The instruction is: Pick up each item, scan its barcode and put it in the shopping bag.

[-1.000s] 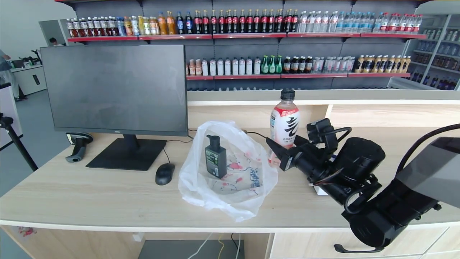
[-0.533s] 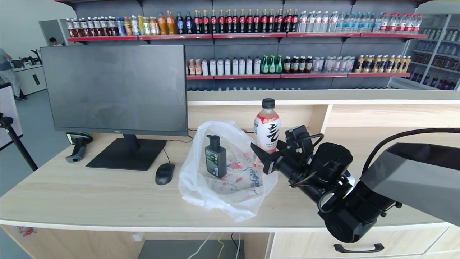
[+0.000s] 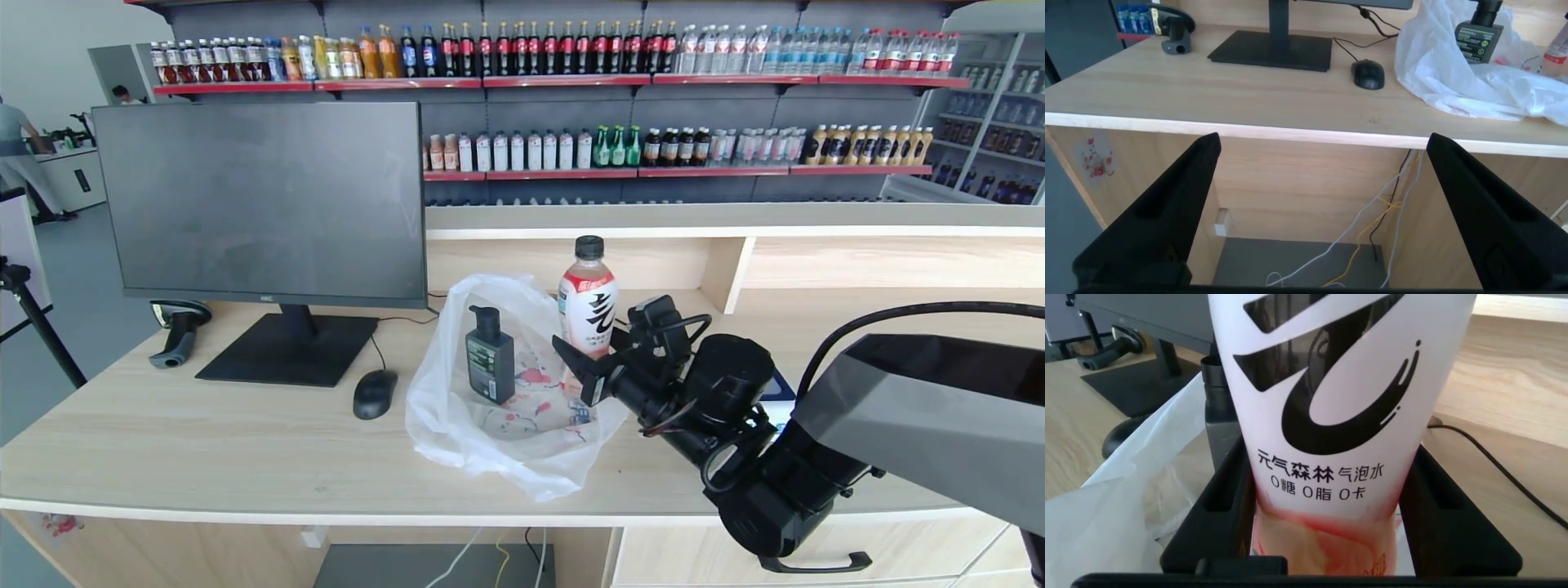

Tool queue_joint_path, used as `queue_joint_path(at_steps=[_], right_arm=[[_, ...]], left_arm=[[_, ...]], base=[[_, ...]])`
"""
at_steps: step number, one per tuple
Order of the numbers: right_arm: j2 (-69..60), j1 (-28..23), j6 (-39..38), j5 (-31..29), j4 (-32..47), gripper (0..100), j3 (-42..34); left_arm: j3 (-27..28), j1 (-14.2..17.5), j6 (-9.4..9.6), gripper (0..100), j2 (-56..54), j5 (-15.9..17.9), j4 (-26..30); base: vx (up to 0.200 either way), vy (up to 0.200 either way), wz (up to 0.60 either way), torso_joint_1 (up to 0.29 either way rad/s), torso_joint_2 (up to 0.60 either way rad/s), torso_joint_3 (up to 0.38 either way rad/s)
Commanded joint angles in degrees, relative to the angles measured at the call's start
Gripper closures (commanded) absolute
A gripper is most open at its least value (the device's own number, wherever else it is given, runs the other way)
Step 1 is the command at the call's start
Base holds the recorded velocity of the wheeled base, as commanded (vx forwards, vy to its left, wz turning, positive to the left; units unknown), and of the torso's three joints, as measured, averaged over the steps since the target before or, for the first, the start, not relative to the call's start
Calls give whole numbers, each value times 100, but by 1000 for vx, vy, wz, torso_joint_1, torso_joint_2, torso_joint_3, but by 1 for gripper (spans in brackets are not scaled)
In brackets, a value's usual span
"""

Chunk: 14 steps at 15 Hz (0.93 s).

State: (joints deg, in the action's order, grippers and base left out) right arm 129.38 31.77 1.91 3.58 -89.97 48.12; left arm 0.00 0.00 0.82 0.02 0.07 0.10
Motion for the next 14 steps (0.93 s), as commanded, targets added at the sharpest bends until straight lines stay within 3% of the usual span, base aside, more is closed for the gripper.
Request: queue_joint_path(at_steps=[1,14], right_arm=[[175,31,2,2,-3,100,75],[580,31,-104,2,-3,100,233]], left_arm=[[0,0,6,0,-2,1,-1],[0,9,-3,0,-2,1,-1]], base=[[0,0,0,0,0,0],[0,0,0,0,0,0]])
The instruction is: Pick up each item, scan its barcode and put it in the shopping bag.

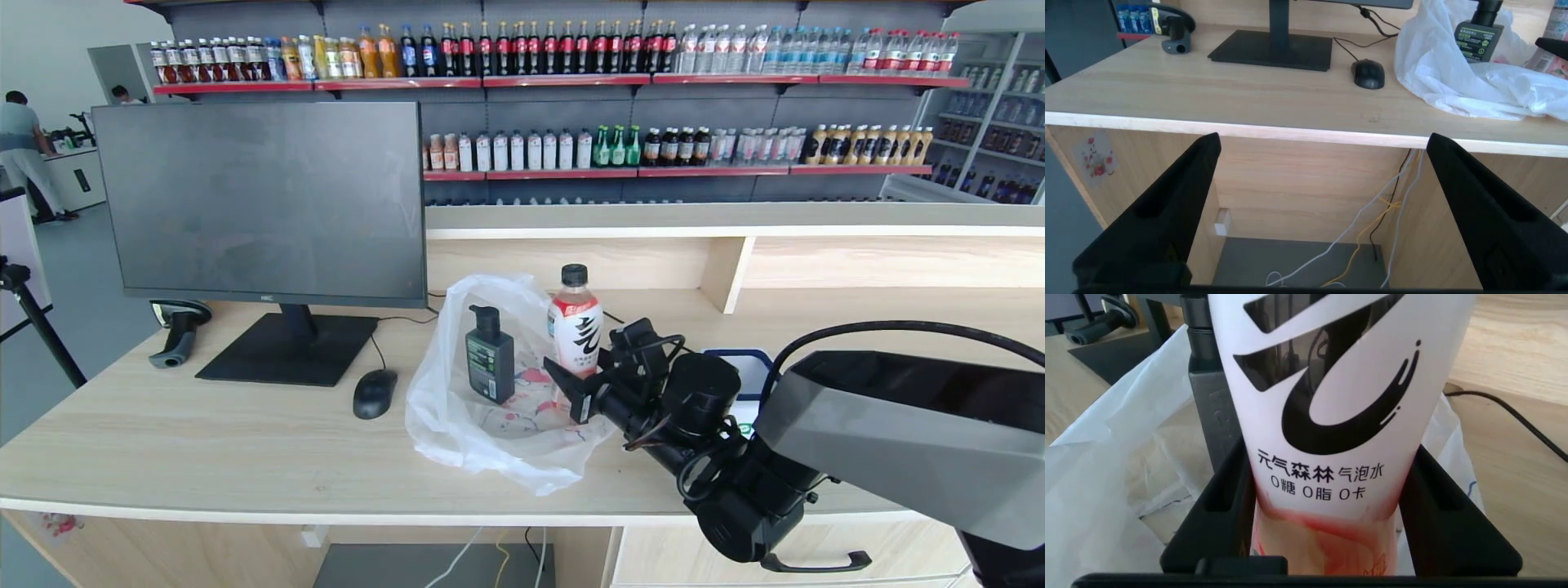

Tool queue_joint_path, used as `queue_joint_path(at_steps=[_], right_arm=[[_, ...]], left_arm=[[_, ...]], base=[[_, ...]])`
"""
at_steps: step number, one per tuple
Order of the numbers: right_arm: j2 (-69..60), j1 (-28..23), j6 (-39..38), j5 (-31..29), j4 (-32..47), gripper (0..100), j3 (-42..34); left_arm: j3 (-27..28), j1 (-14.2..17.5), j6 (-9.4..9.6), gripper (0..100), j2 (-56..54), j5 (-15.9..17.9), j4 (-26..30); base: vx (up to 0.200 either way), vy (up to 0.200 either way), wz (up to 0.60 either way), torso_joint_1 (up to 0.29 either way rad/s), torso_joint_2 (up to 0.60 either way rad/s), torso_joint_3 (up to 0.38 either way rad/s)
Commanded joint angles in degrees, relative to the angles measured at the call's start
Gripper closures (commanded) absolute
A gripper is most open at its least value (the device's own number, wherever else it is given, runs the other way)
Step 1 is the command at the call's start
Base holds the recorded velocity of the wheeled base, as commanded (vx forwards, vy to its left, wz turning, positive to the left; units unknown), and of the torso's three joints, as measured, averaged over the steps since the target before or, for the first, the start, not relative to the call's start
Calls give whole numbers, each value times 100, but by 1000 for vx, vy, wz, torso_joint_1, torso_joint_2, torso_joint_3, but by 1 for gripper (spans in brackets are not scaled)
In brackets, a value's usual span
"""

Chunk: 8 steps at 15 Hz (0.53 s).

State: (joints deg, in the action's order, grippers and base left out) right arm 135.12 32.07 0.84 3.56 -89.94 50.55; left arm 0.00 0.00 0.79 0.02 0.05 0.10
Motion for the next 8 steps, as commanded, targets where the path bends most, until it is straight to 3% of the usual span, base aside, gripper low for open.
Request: queue_joint_path(at_steps=[1,8], right_arm=[[14,1,4,4,-6,100,7],[85,53,-401,4,-6,100,121]], left_arm=[[0,0,9,0,-2,4,-1],[0,0,0,0,-2,4,-1]], base=[[0,0,0,0,0,0],[0,0,0,0,0,0]])
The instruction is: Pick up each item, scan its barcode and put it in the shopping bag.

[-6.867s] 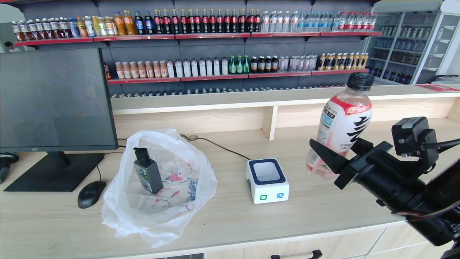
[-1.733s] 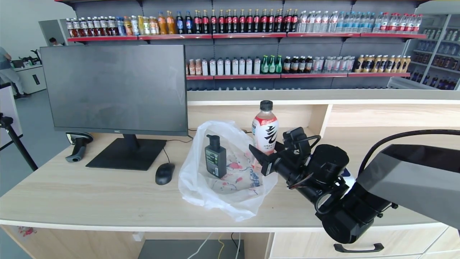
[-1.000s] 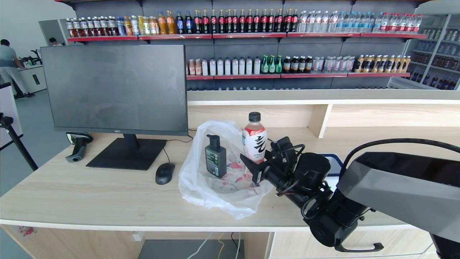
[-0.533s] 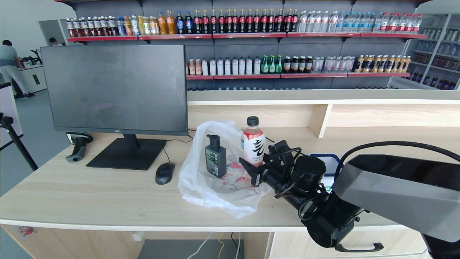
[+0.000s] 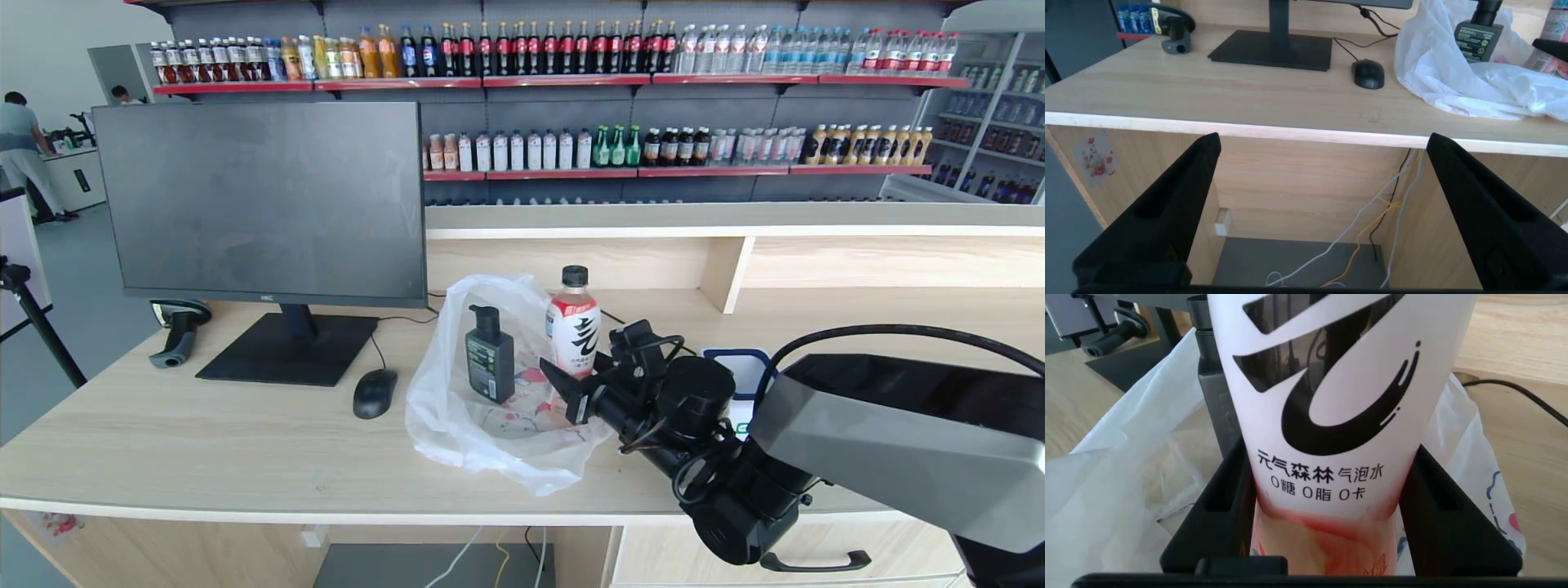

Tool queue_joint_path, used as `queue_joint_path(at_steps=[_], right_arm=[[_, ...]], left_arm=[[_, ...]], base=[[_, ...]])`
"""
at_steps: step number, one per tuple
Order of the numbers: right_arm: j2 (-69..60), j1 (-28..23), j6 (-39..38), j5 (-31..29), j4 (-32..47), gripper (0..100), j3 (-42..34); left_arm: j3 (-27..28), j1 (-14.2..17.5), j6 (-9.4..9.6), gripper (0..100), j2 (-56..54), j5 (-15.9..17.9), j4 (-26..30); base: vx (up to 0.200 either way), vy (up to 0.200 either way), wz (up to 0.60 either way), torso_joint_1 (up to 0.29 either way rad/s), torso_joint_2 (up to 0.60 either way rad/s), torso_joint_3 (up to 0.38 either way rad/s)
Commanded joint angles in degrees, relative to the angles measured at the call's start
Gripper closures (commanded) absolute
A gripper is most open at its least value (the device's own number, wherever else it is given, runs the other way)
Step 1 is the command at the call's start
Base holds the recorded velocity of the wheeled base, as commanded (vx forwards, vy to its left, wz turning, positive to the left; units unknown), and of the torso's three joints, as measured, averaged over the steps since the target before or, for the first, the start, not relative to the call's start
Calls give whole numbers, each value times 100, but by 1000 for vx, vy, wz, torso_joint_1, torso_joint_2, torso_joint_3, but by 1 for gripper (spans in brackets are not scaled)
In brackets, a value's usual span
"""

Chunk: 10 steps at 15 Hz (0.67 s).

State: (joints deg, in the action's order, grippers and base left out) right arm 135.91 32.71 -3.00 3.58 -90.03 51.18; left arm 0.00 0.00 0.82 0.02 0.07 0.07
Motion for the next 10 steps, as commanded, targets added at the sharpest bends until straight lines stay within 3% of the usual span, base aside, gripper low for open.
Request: queue_joint_path(at_steps=[1,10], right_arm=[[23,-28,-25,2,3,100,129],[84,-28,-219,-7,3,100,-81]], left_arm=[[0,0,-3,0,-2,-7,1],[0,0,-11,0,-2,-7,1]], base=[[0,0,0,0,0,0],[0,0,0,0,0,0]])
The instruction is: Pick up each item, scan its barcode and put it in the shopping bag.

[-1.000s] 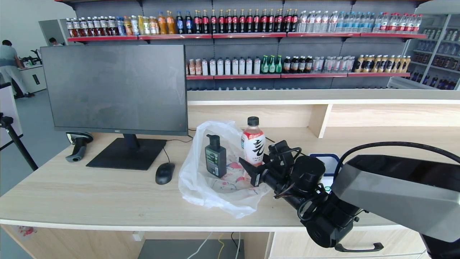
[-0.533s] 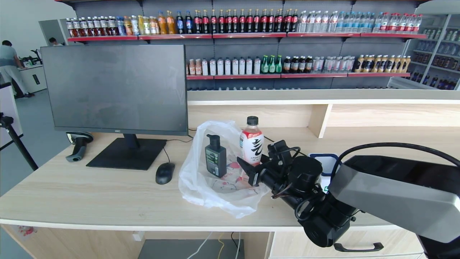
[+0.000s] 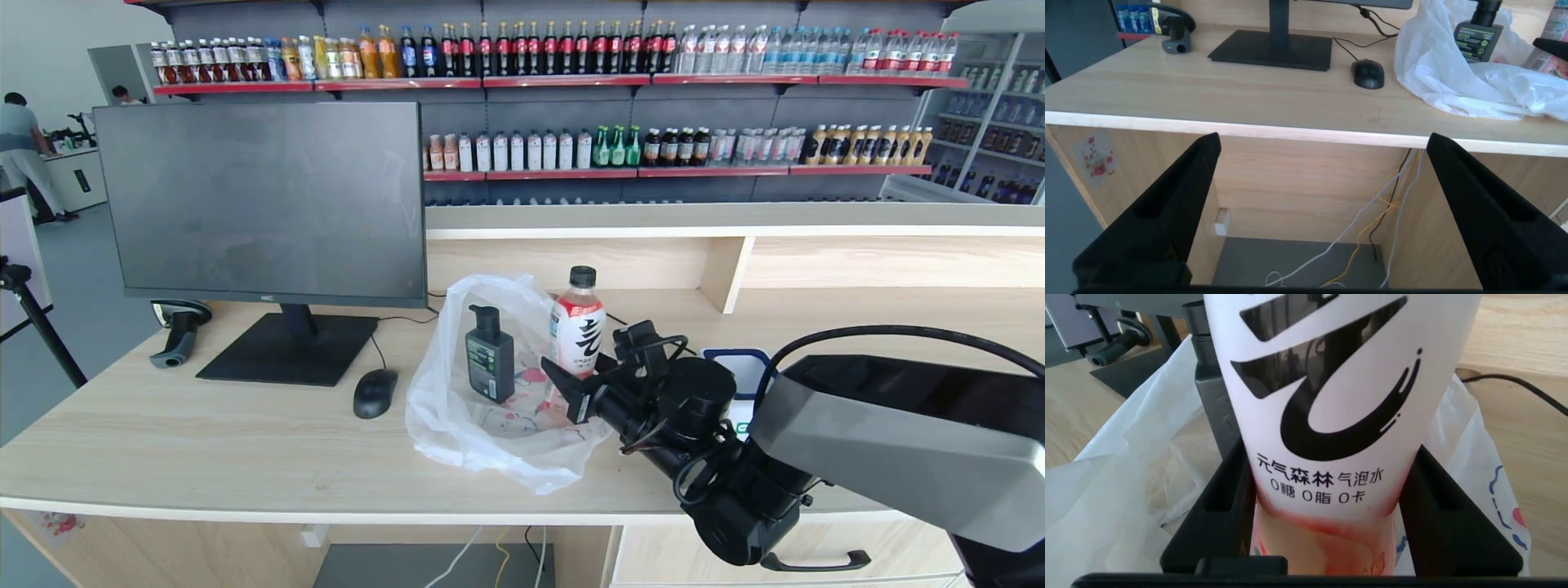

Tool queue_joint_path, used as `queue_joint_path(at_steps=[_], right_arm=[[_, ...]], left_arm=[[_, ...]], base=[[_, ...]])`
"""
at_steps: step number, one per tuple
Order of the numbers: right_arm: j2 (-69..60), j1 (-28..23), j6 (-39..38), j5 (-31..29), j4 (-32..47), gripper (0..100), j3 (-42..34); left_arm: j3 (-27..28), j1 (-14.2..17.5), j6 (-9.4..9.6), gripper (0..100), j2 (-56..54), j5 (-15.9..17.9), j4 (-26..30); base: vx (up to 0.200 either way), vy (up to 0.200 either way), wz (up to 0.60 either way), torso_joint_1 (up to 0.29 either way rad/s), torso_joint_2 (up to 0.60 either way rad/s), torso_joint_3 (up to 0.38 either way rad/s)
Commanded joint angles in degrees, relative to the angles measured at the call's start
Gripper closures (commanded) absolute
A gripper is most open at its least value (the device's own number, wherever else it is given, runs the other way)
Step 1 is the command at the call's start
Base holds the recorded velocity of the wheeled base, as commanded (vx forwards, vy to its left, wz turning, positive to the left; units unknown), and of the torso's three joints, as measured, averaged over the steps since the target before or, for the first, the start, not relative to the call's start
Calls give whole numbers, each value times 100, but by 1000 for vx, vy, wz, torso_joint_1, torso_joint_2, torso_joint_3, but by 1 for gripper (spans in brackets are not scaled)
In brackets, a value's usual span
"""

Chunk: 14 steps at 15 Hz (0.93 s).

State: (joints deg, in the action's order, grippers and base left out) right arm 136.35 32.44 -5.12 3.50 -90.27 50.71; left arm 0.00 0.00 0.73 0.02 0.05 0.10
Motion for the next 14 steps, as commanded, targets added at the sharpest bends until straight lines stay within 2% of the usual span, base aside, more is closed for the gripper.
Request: queue_joint_path(at_steps=[1,14], right_arm=[[102,-10,-7,2,27,100,-53],[-38,-1,37,-7,27,100,-343]], left_arm=[[0,9,-3,0,-2,-5,-1],[0,0,6,0,-2,4,-1]], base=[[0,0,0,0,0,0],[0,0,0,0,0,0]])
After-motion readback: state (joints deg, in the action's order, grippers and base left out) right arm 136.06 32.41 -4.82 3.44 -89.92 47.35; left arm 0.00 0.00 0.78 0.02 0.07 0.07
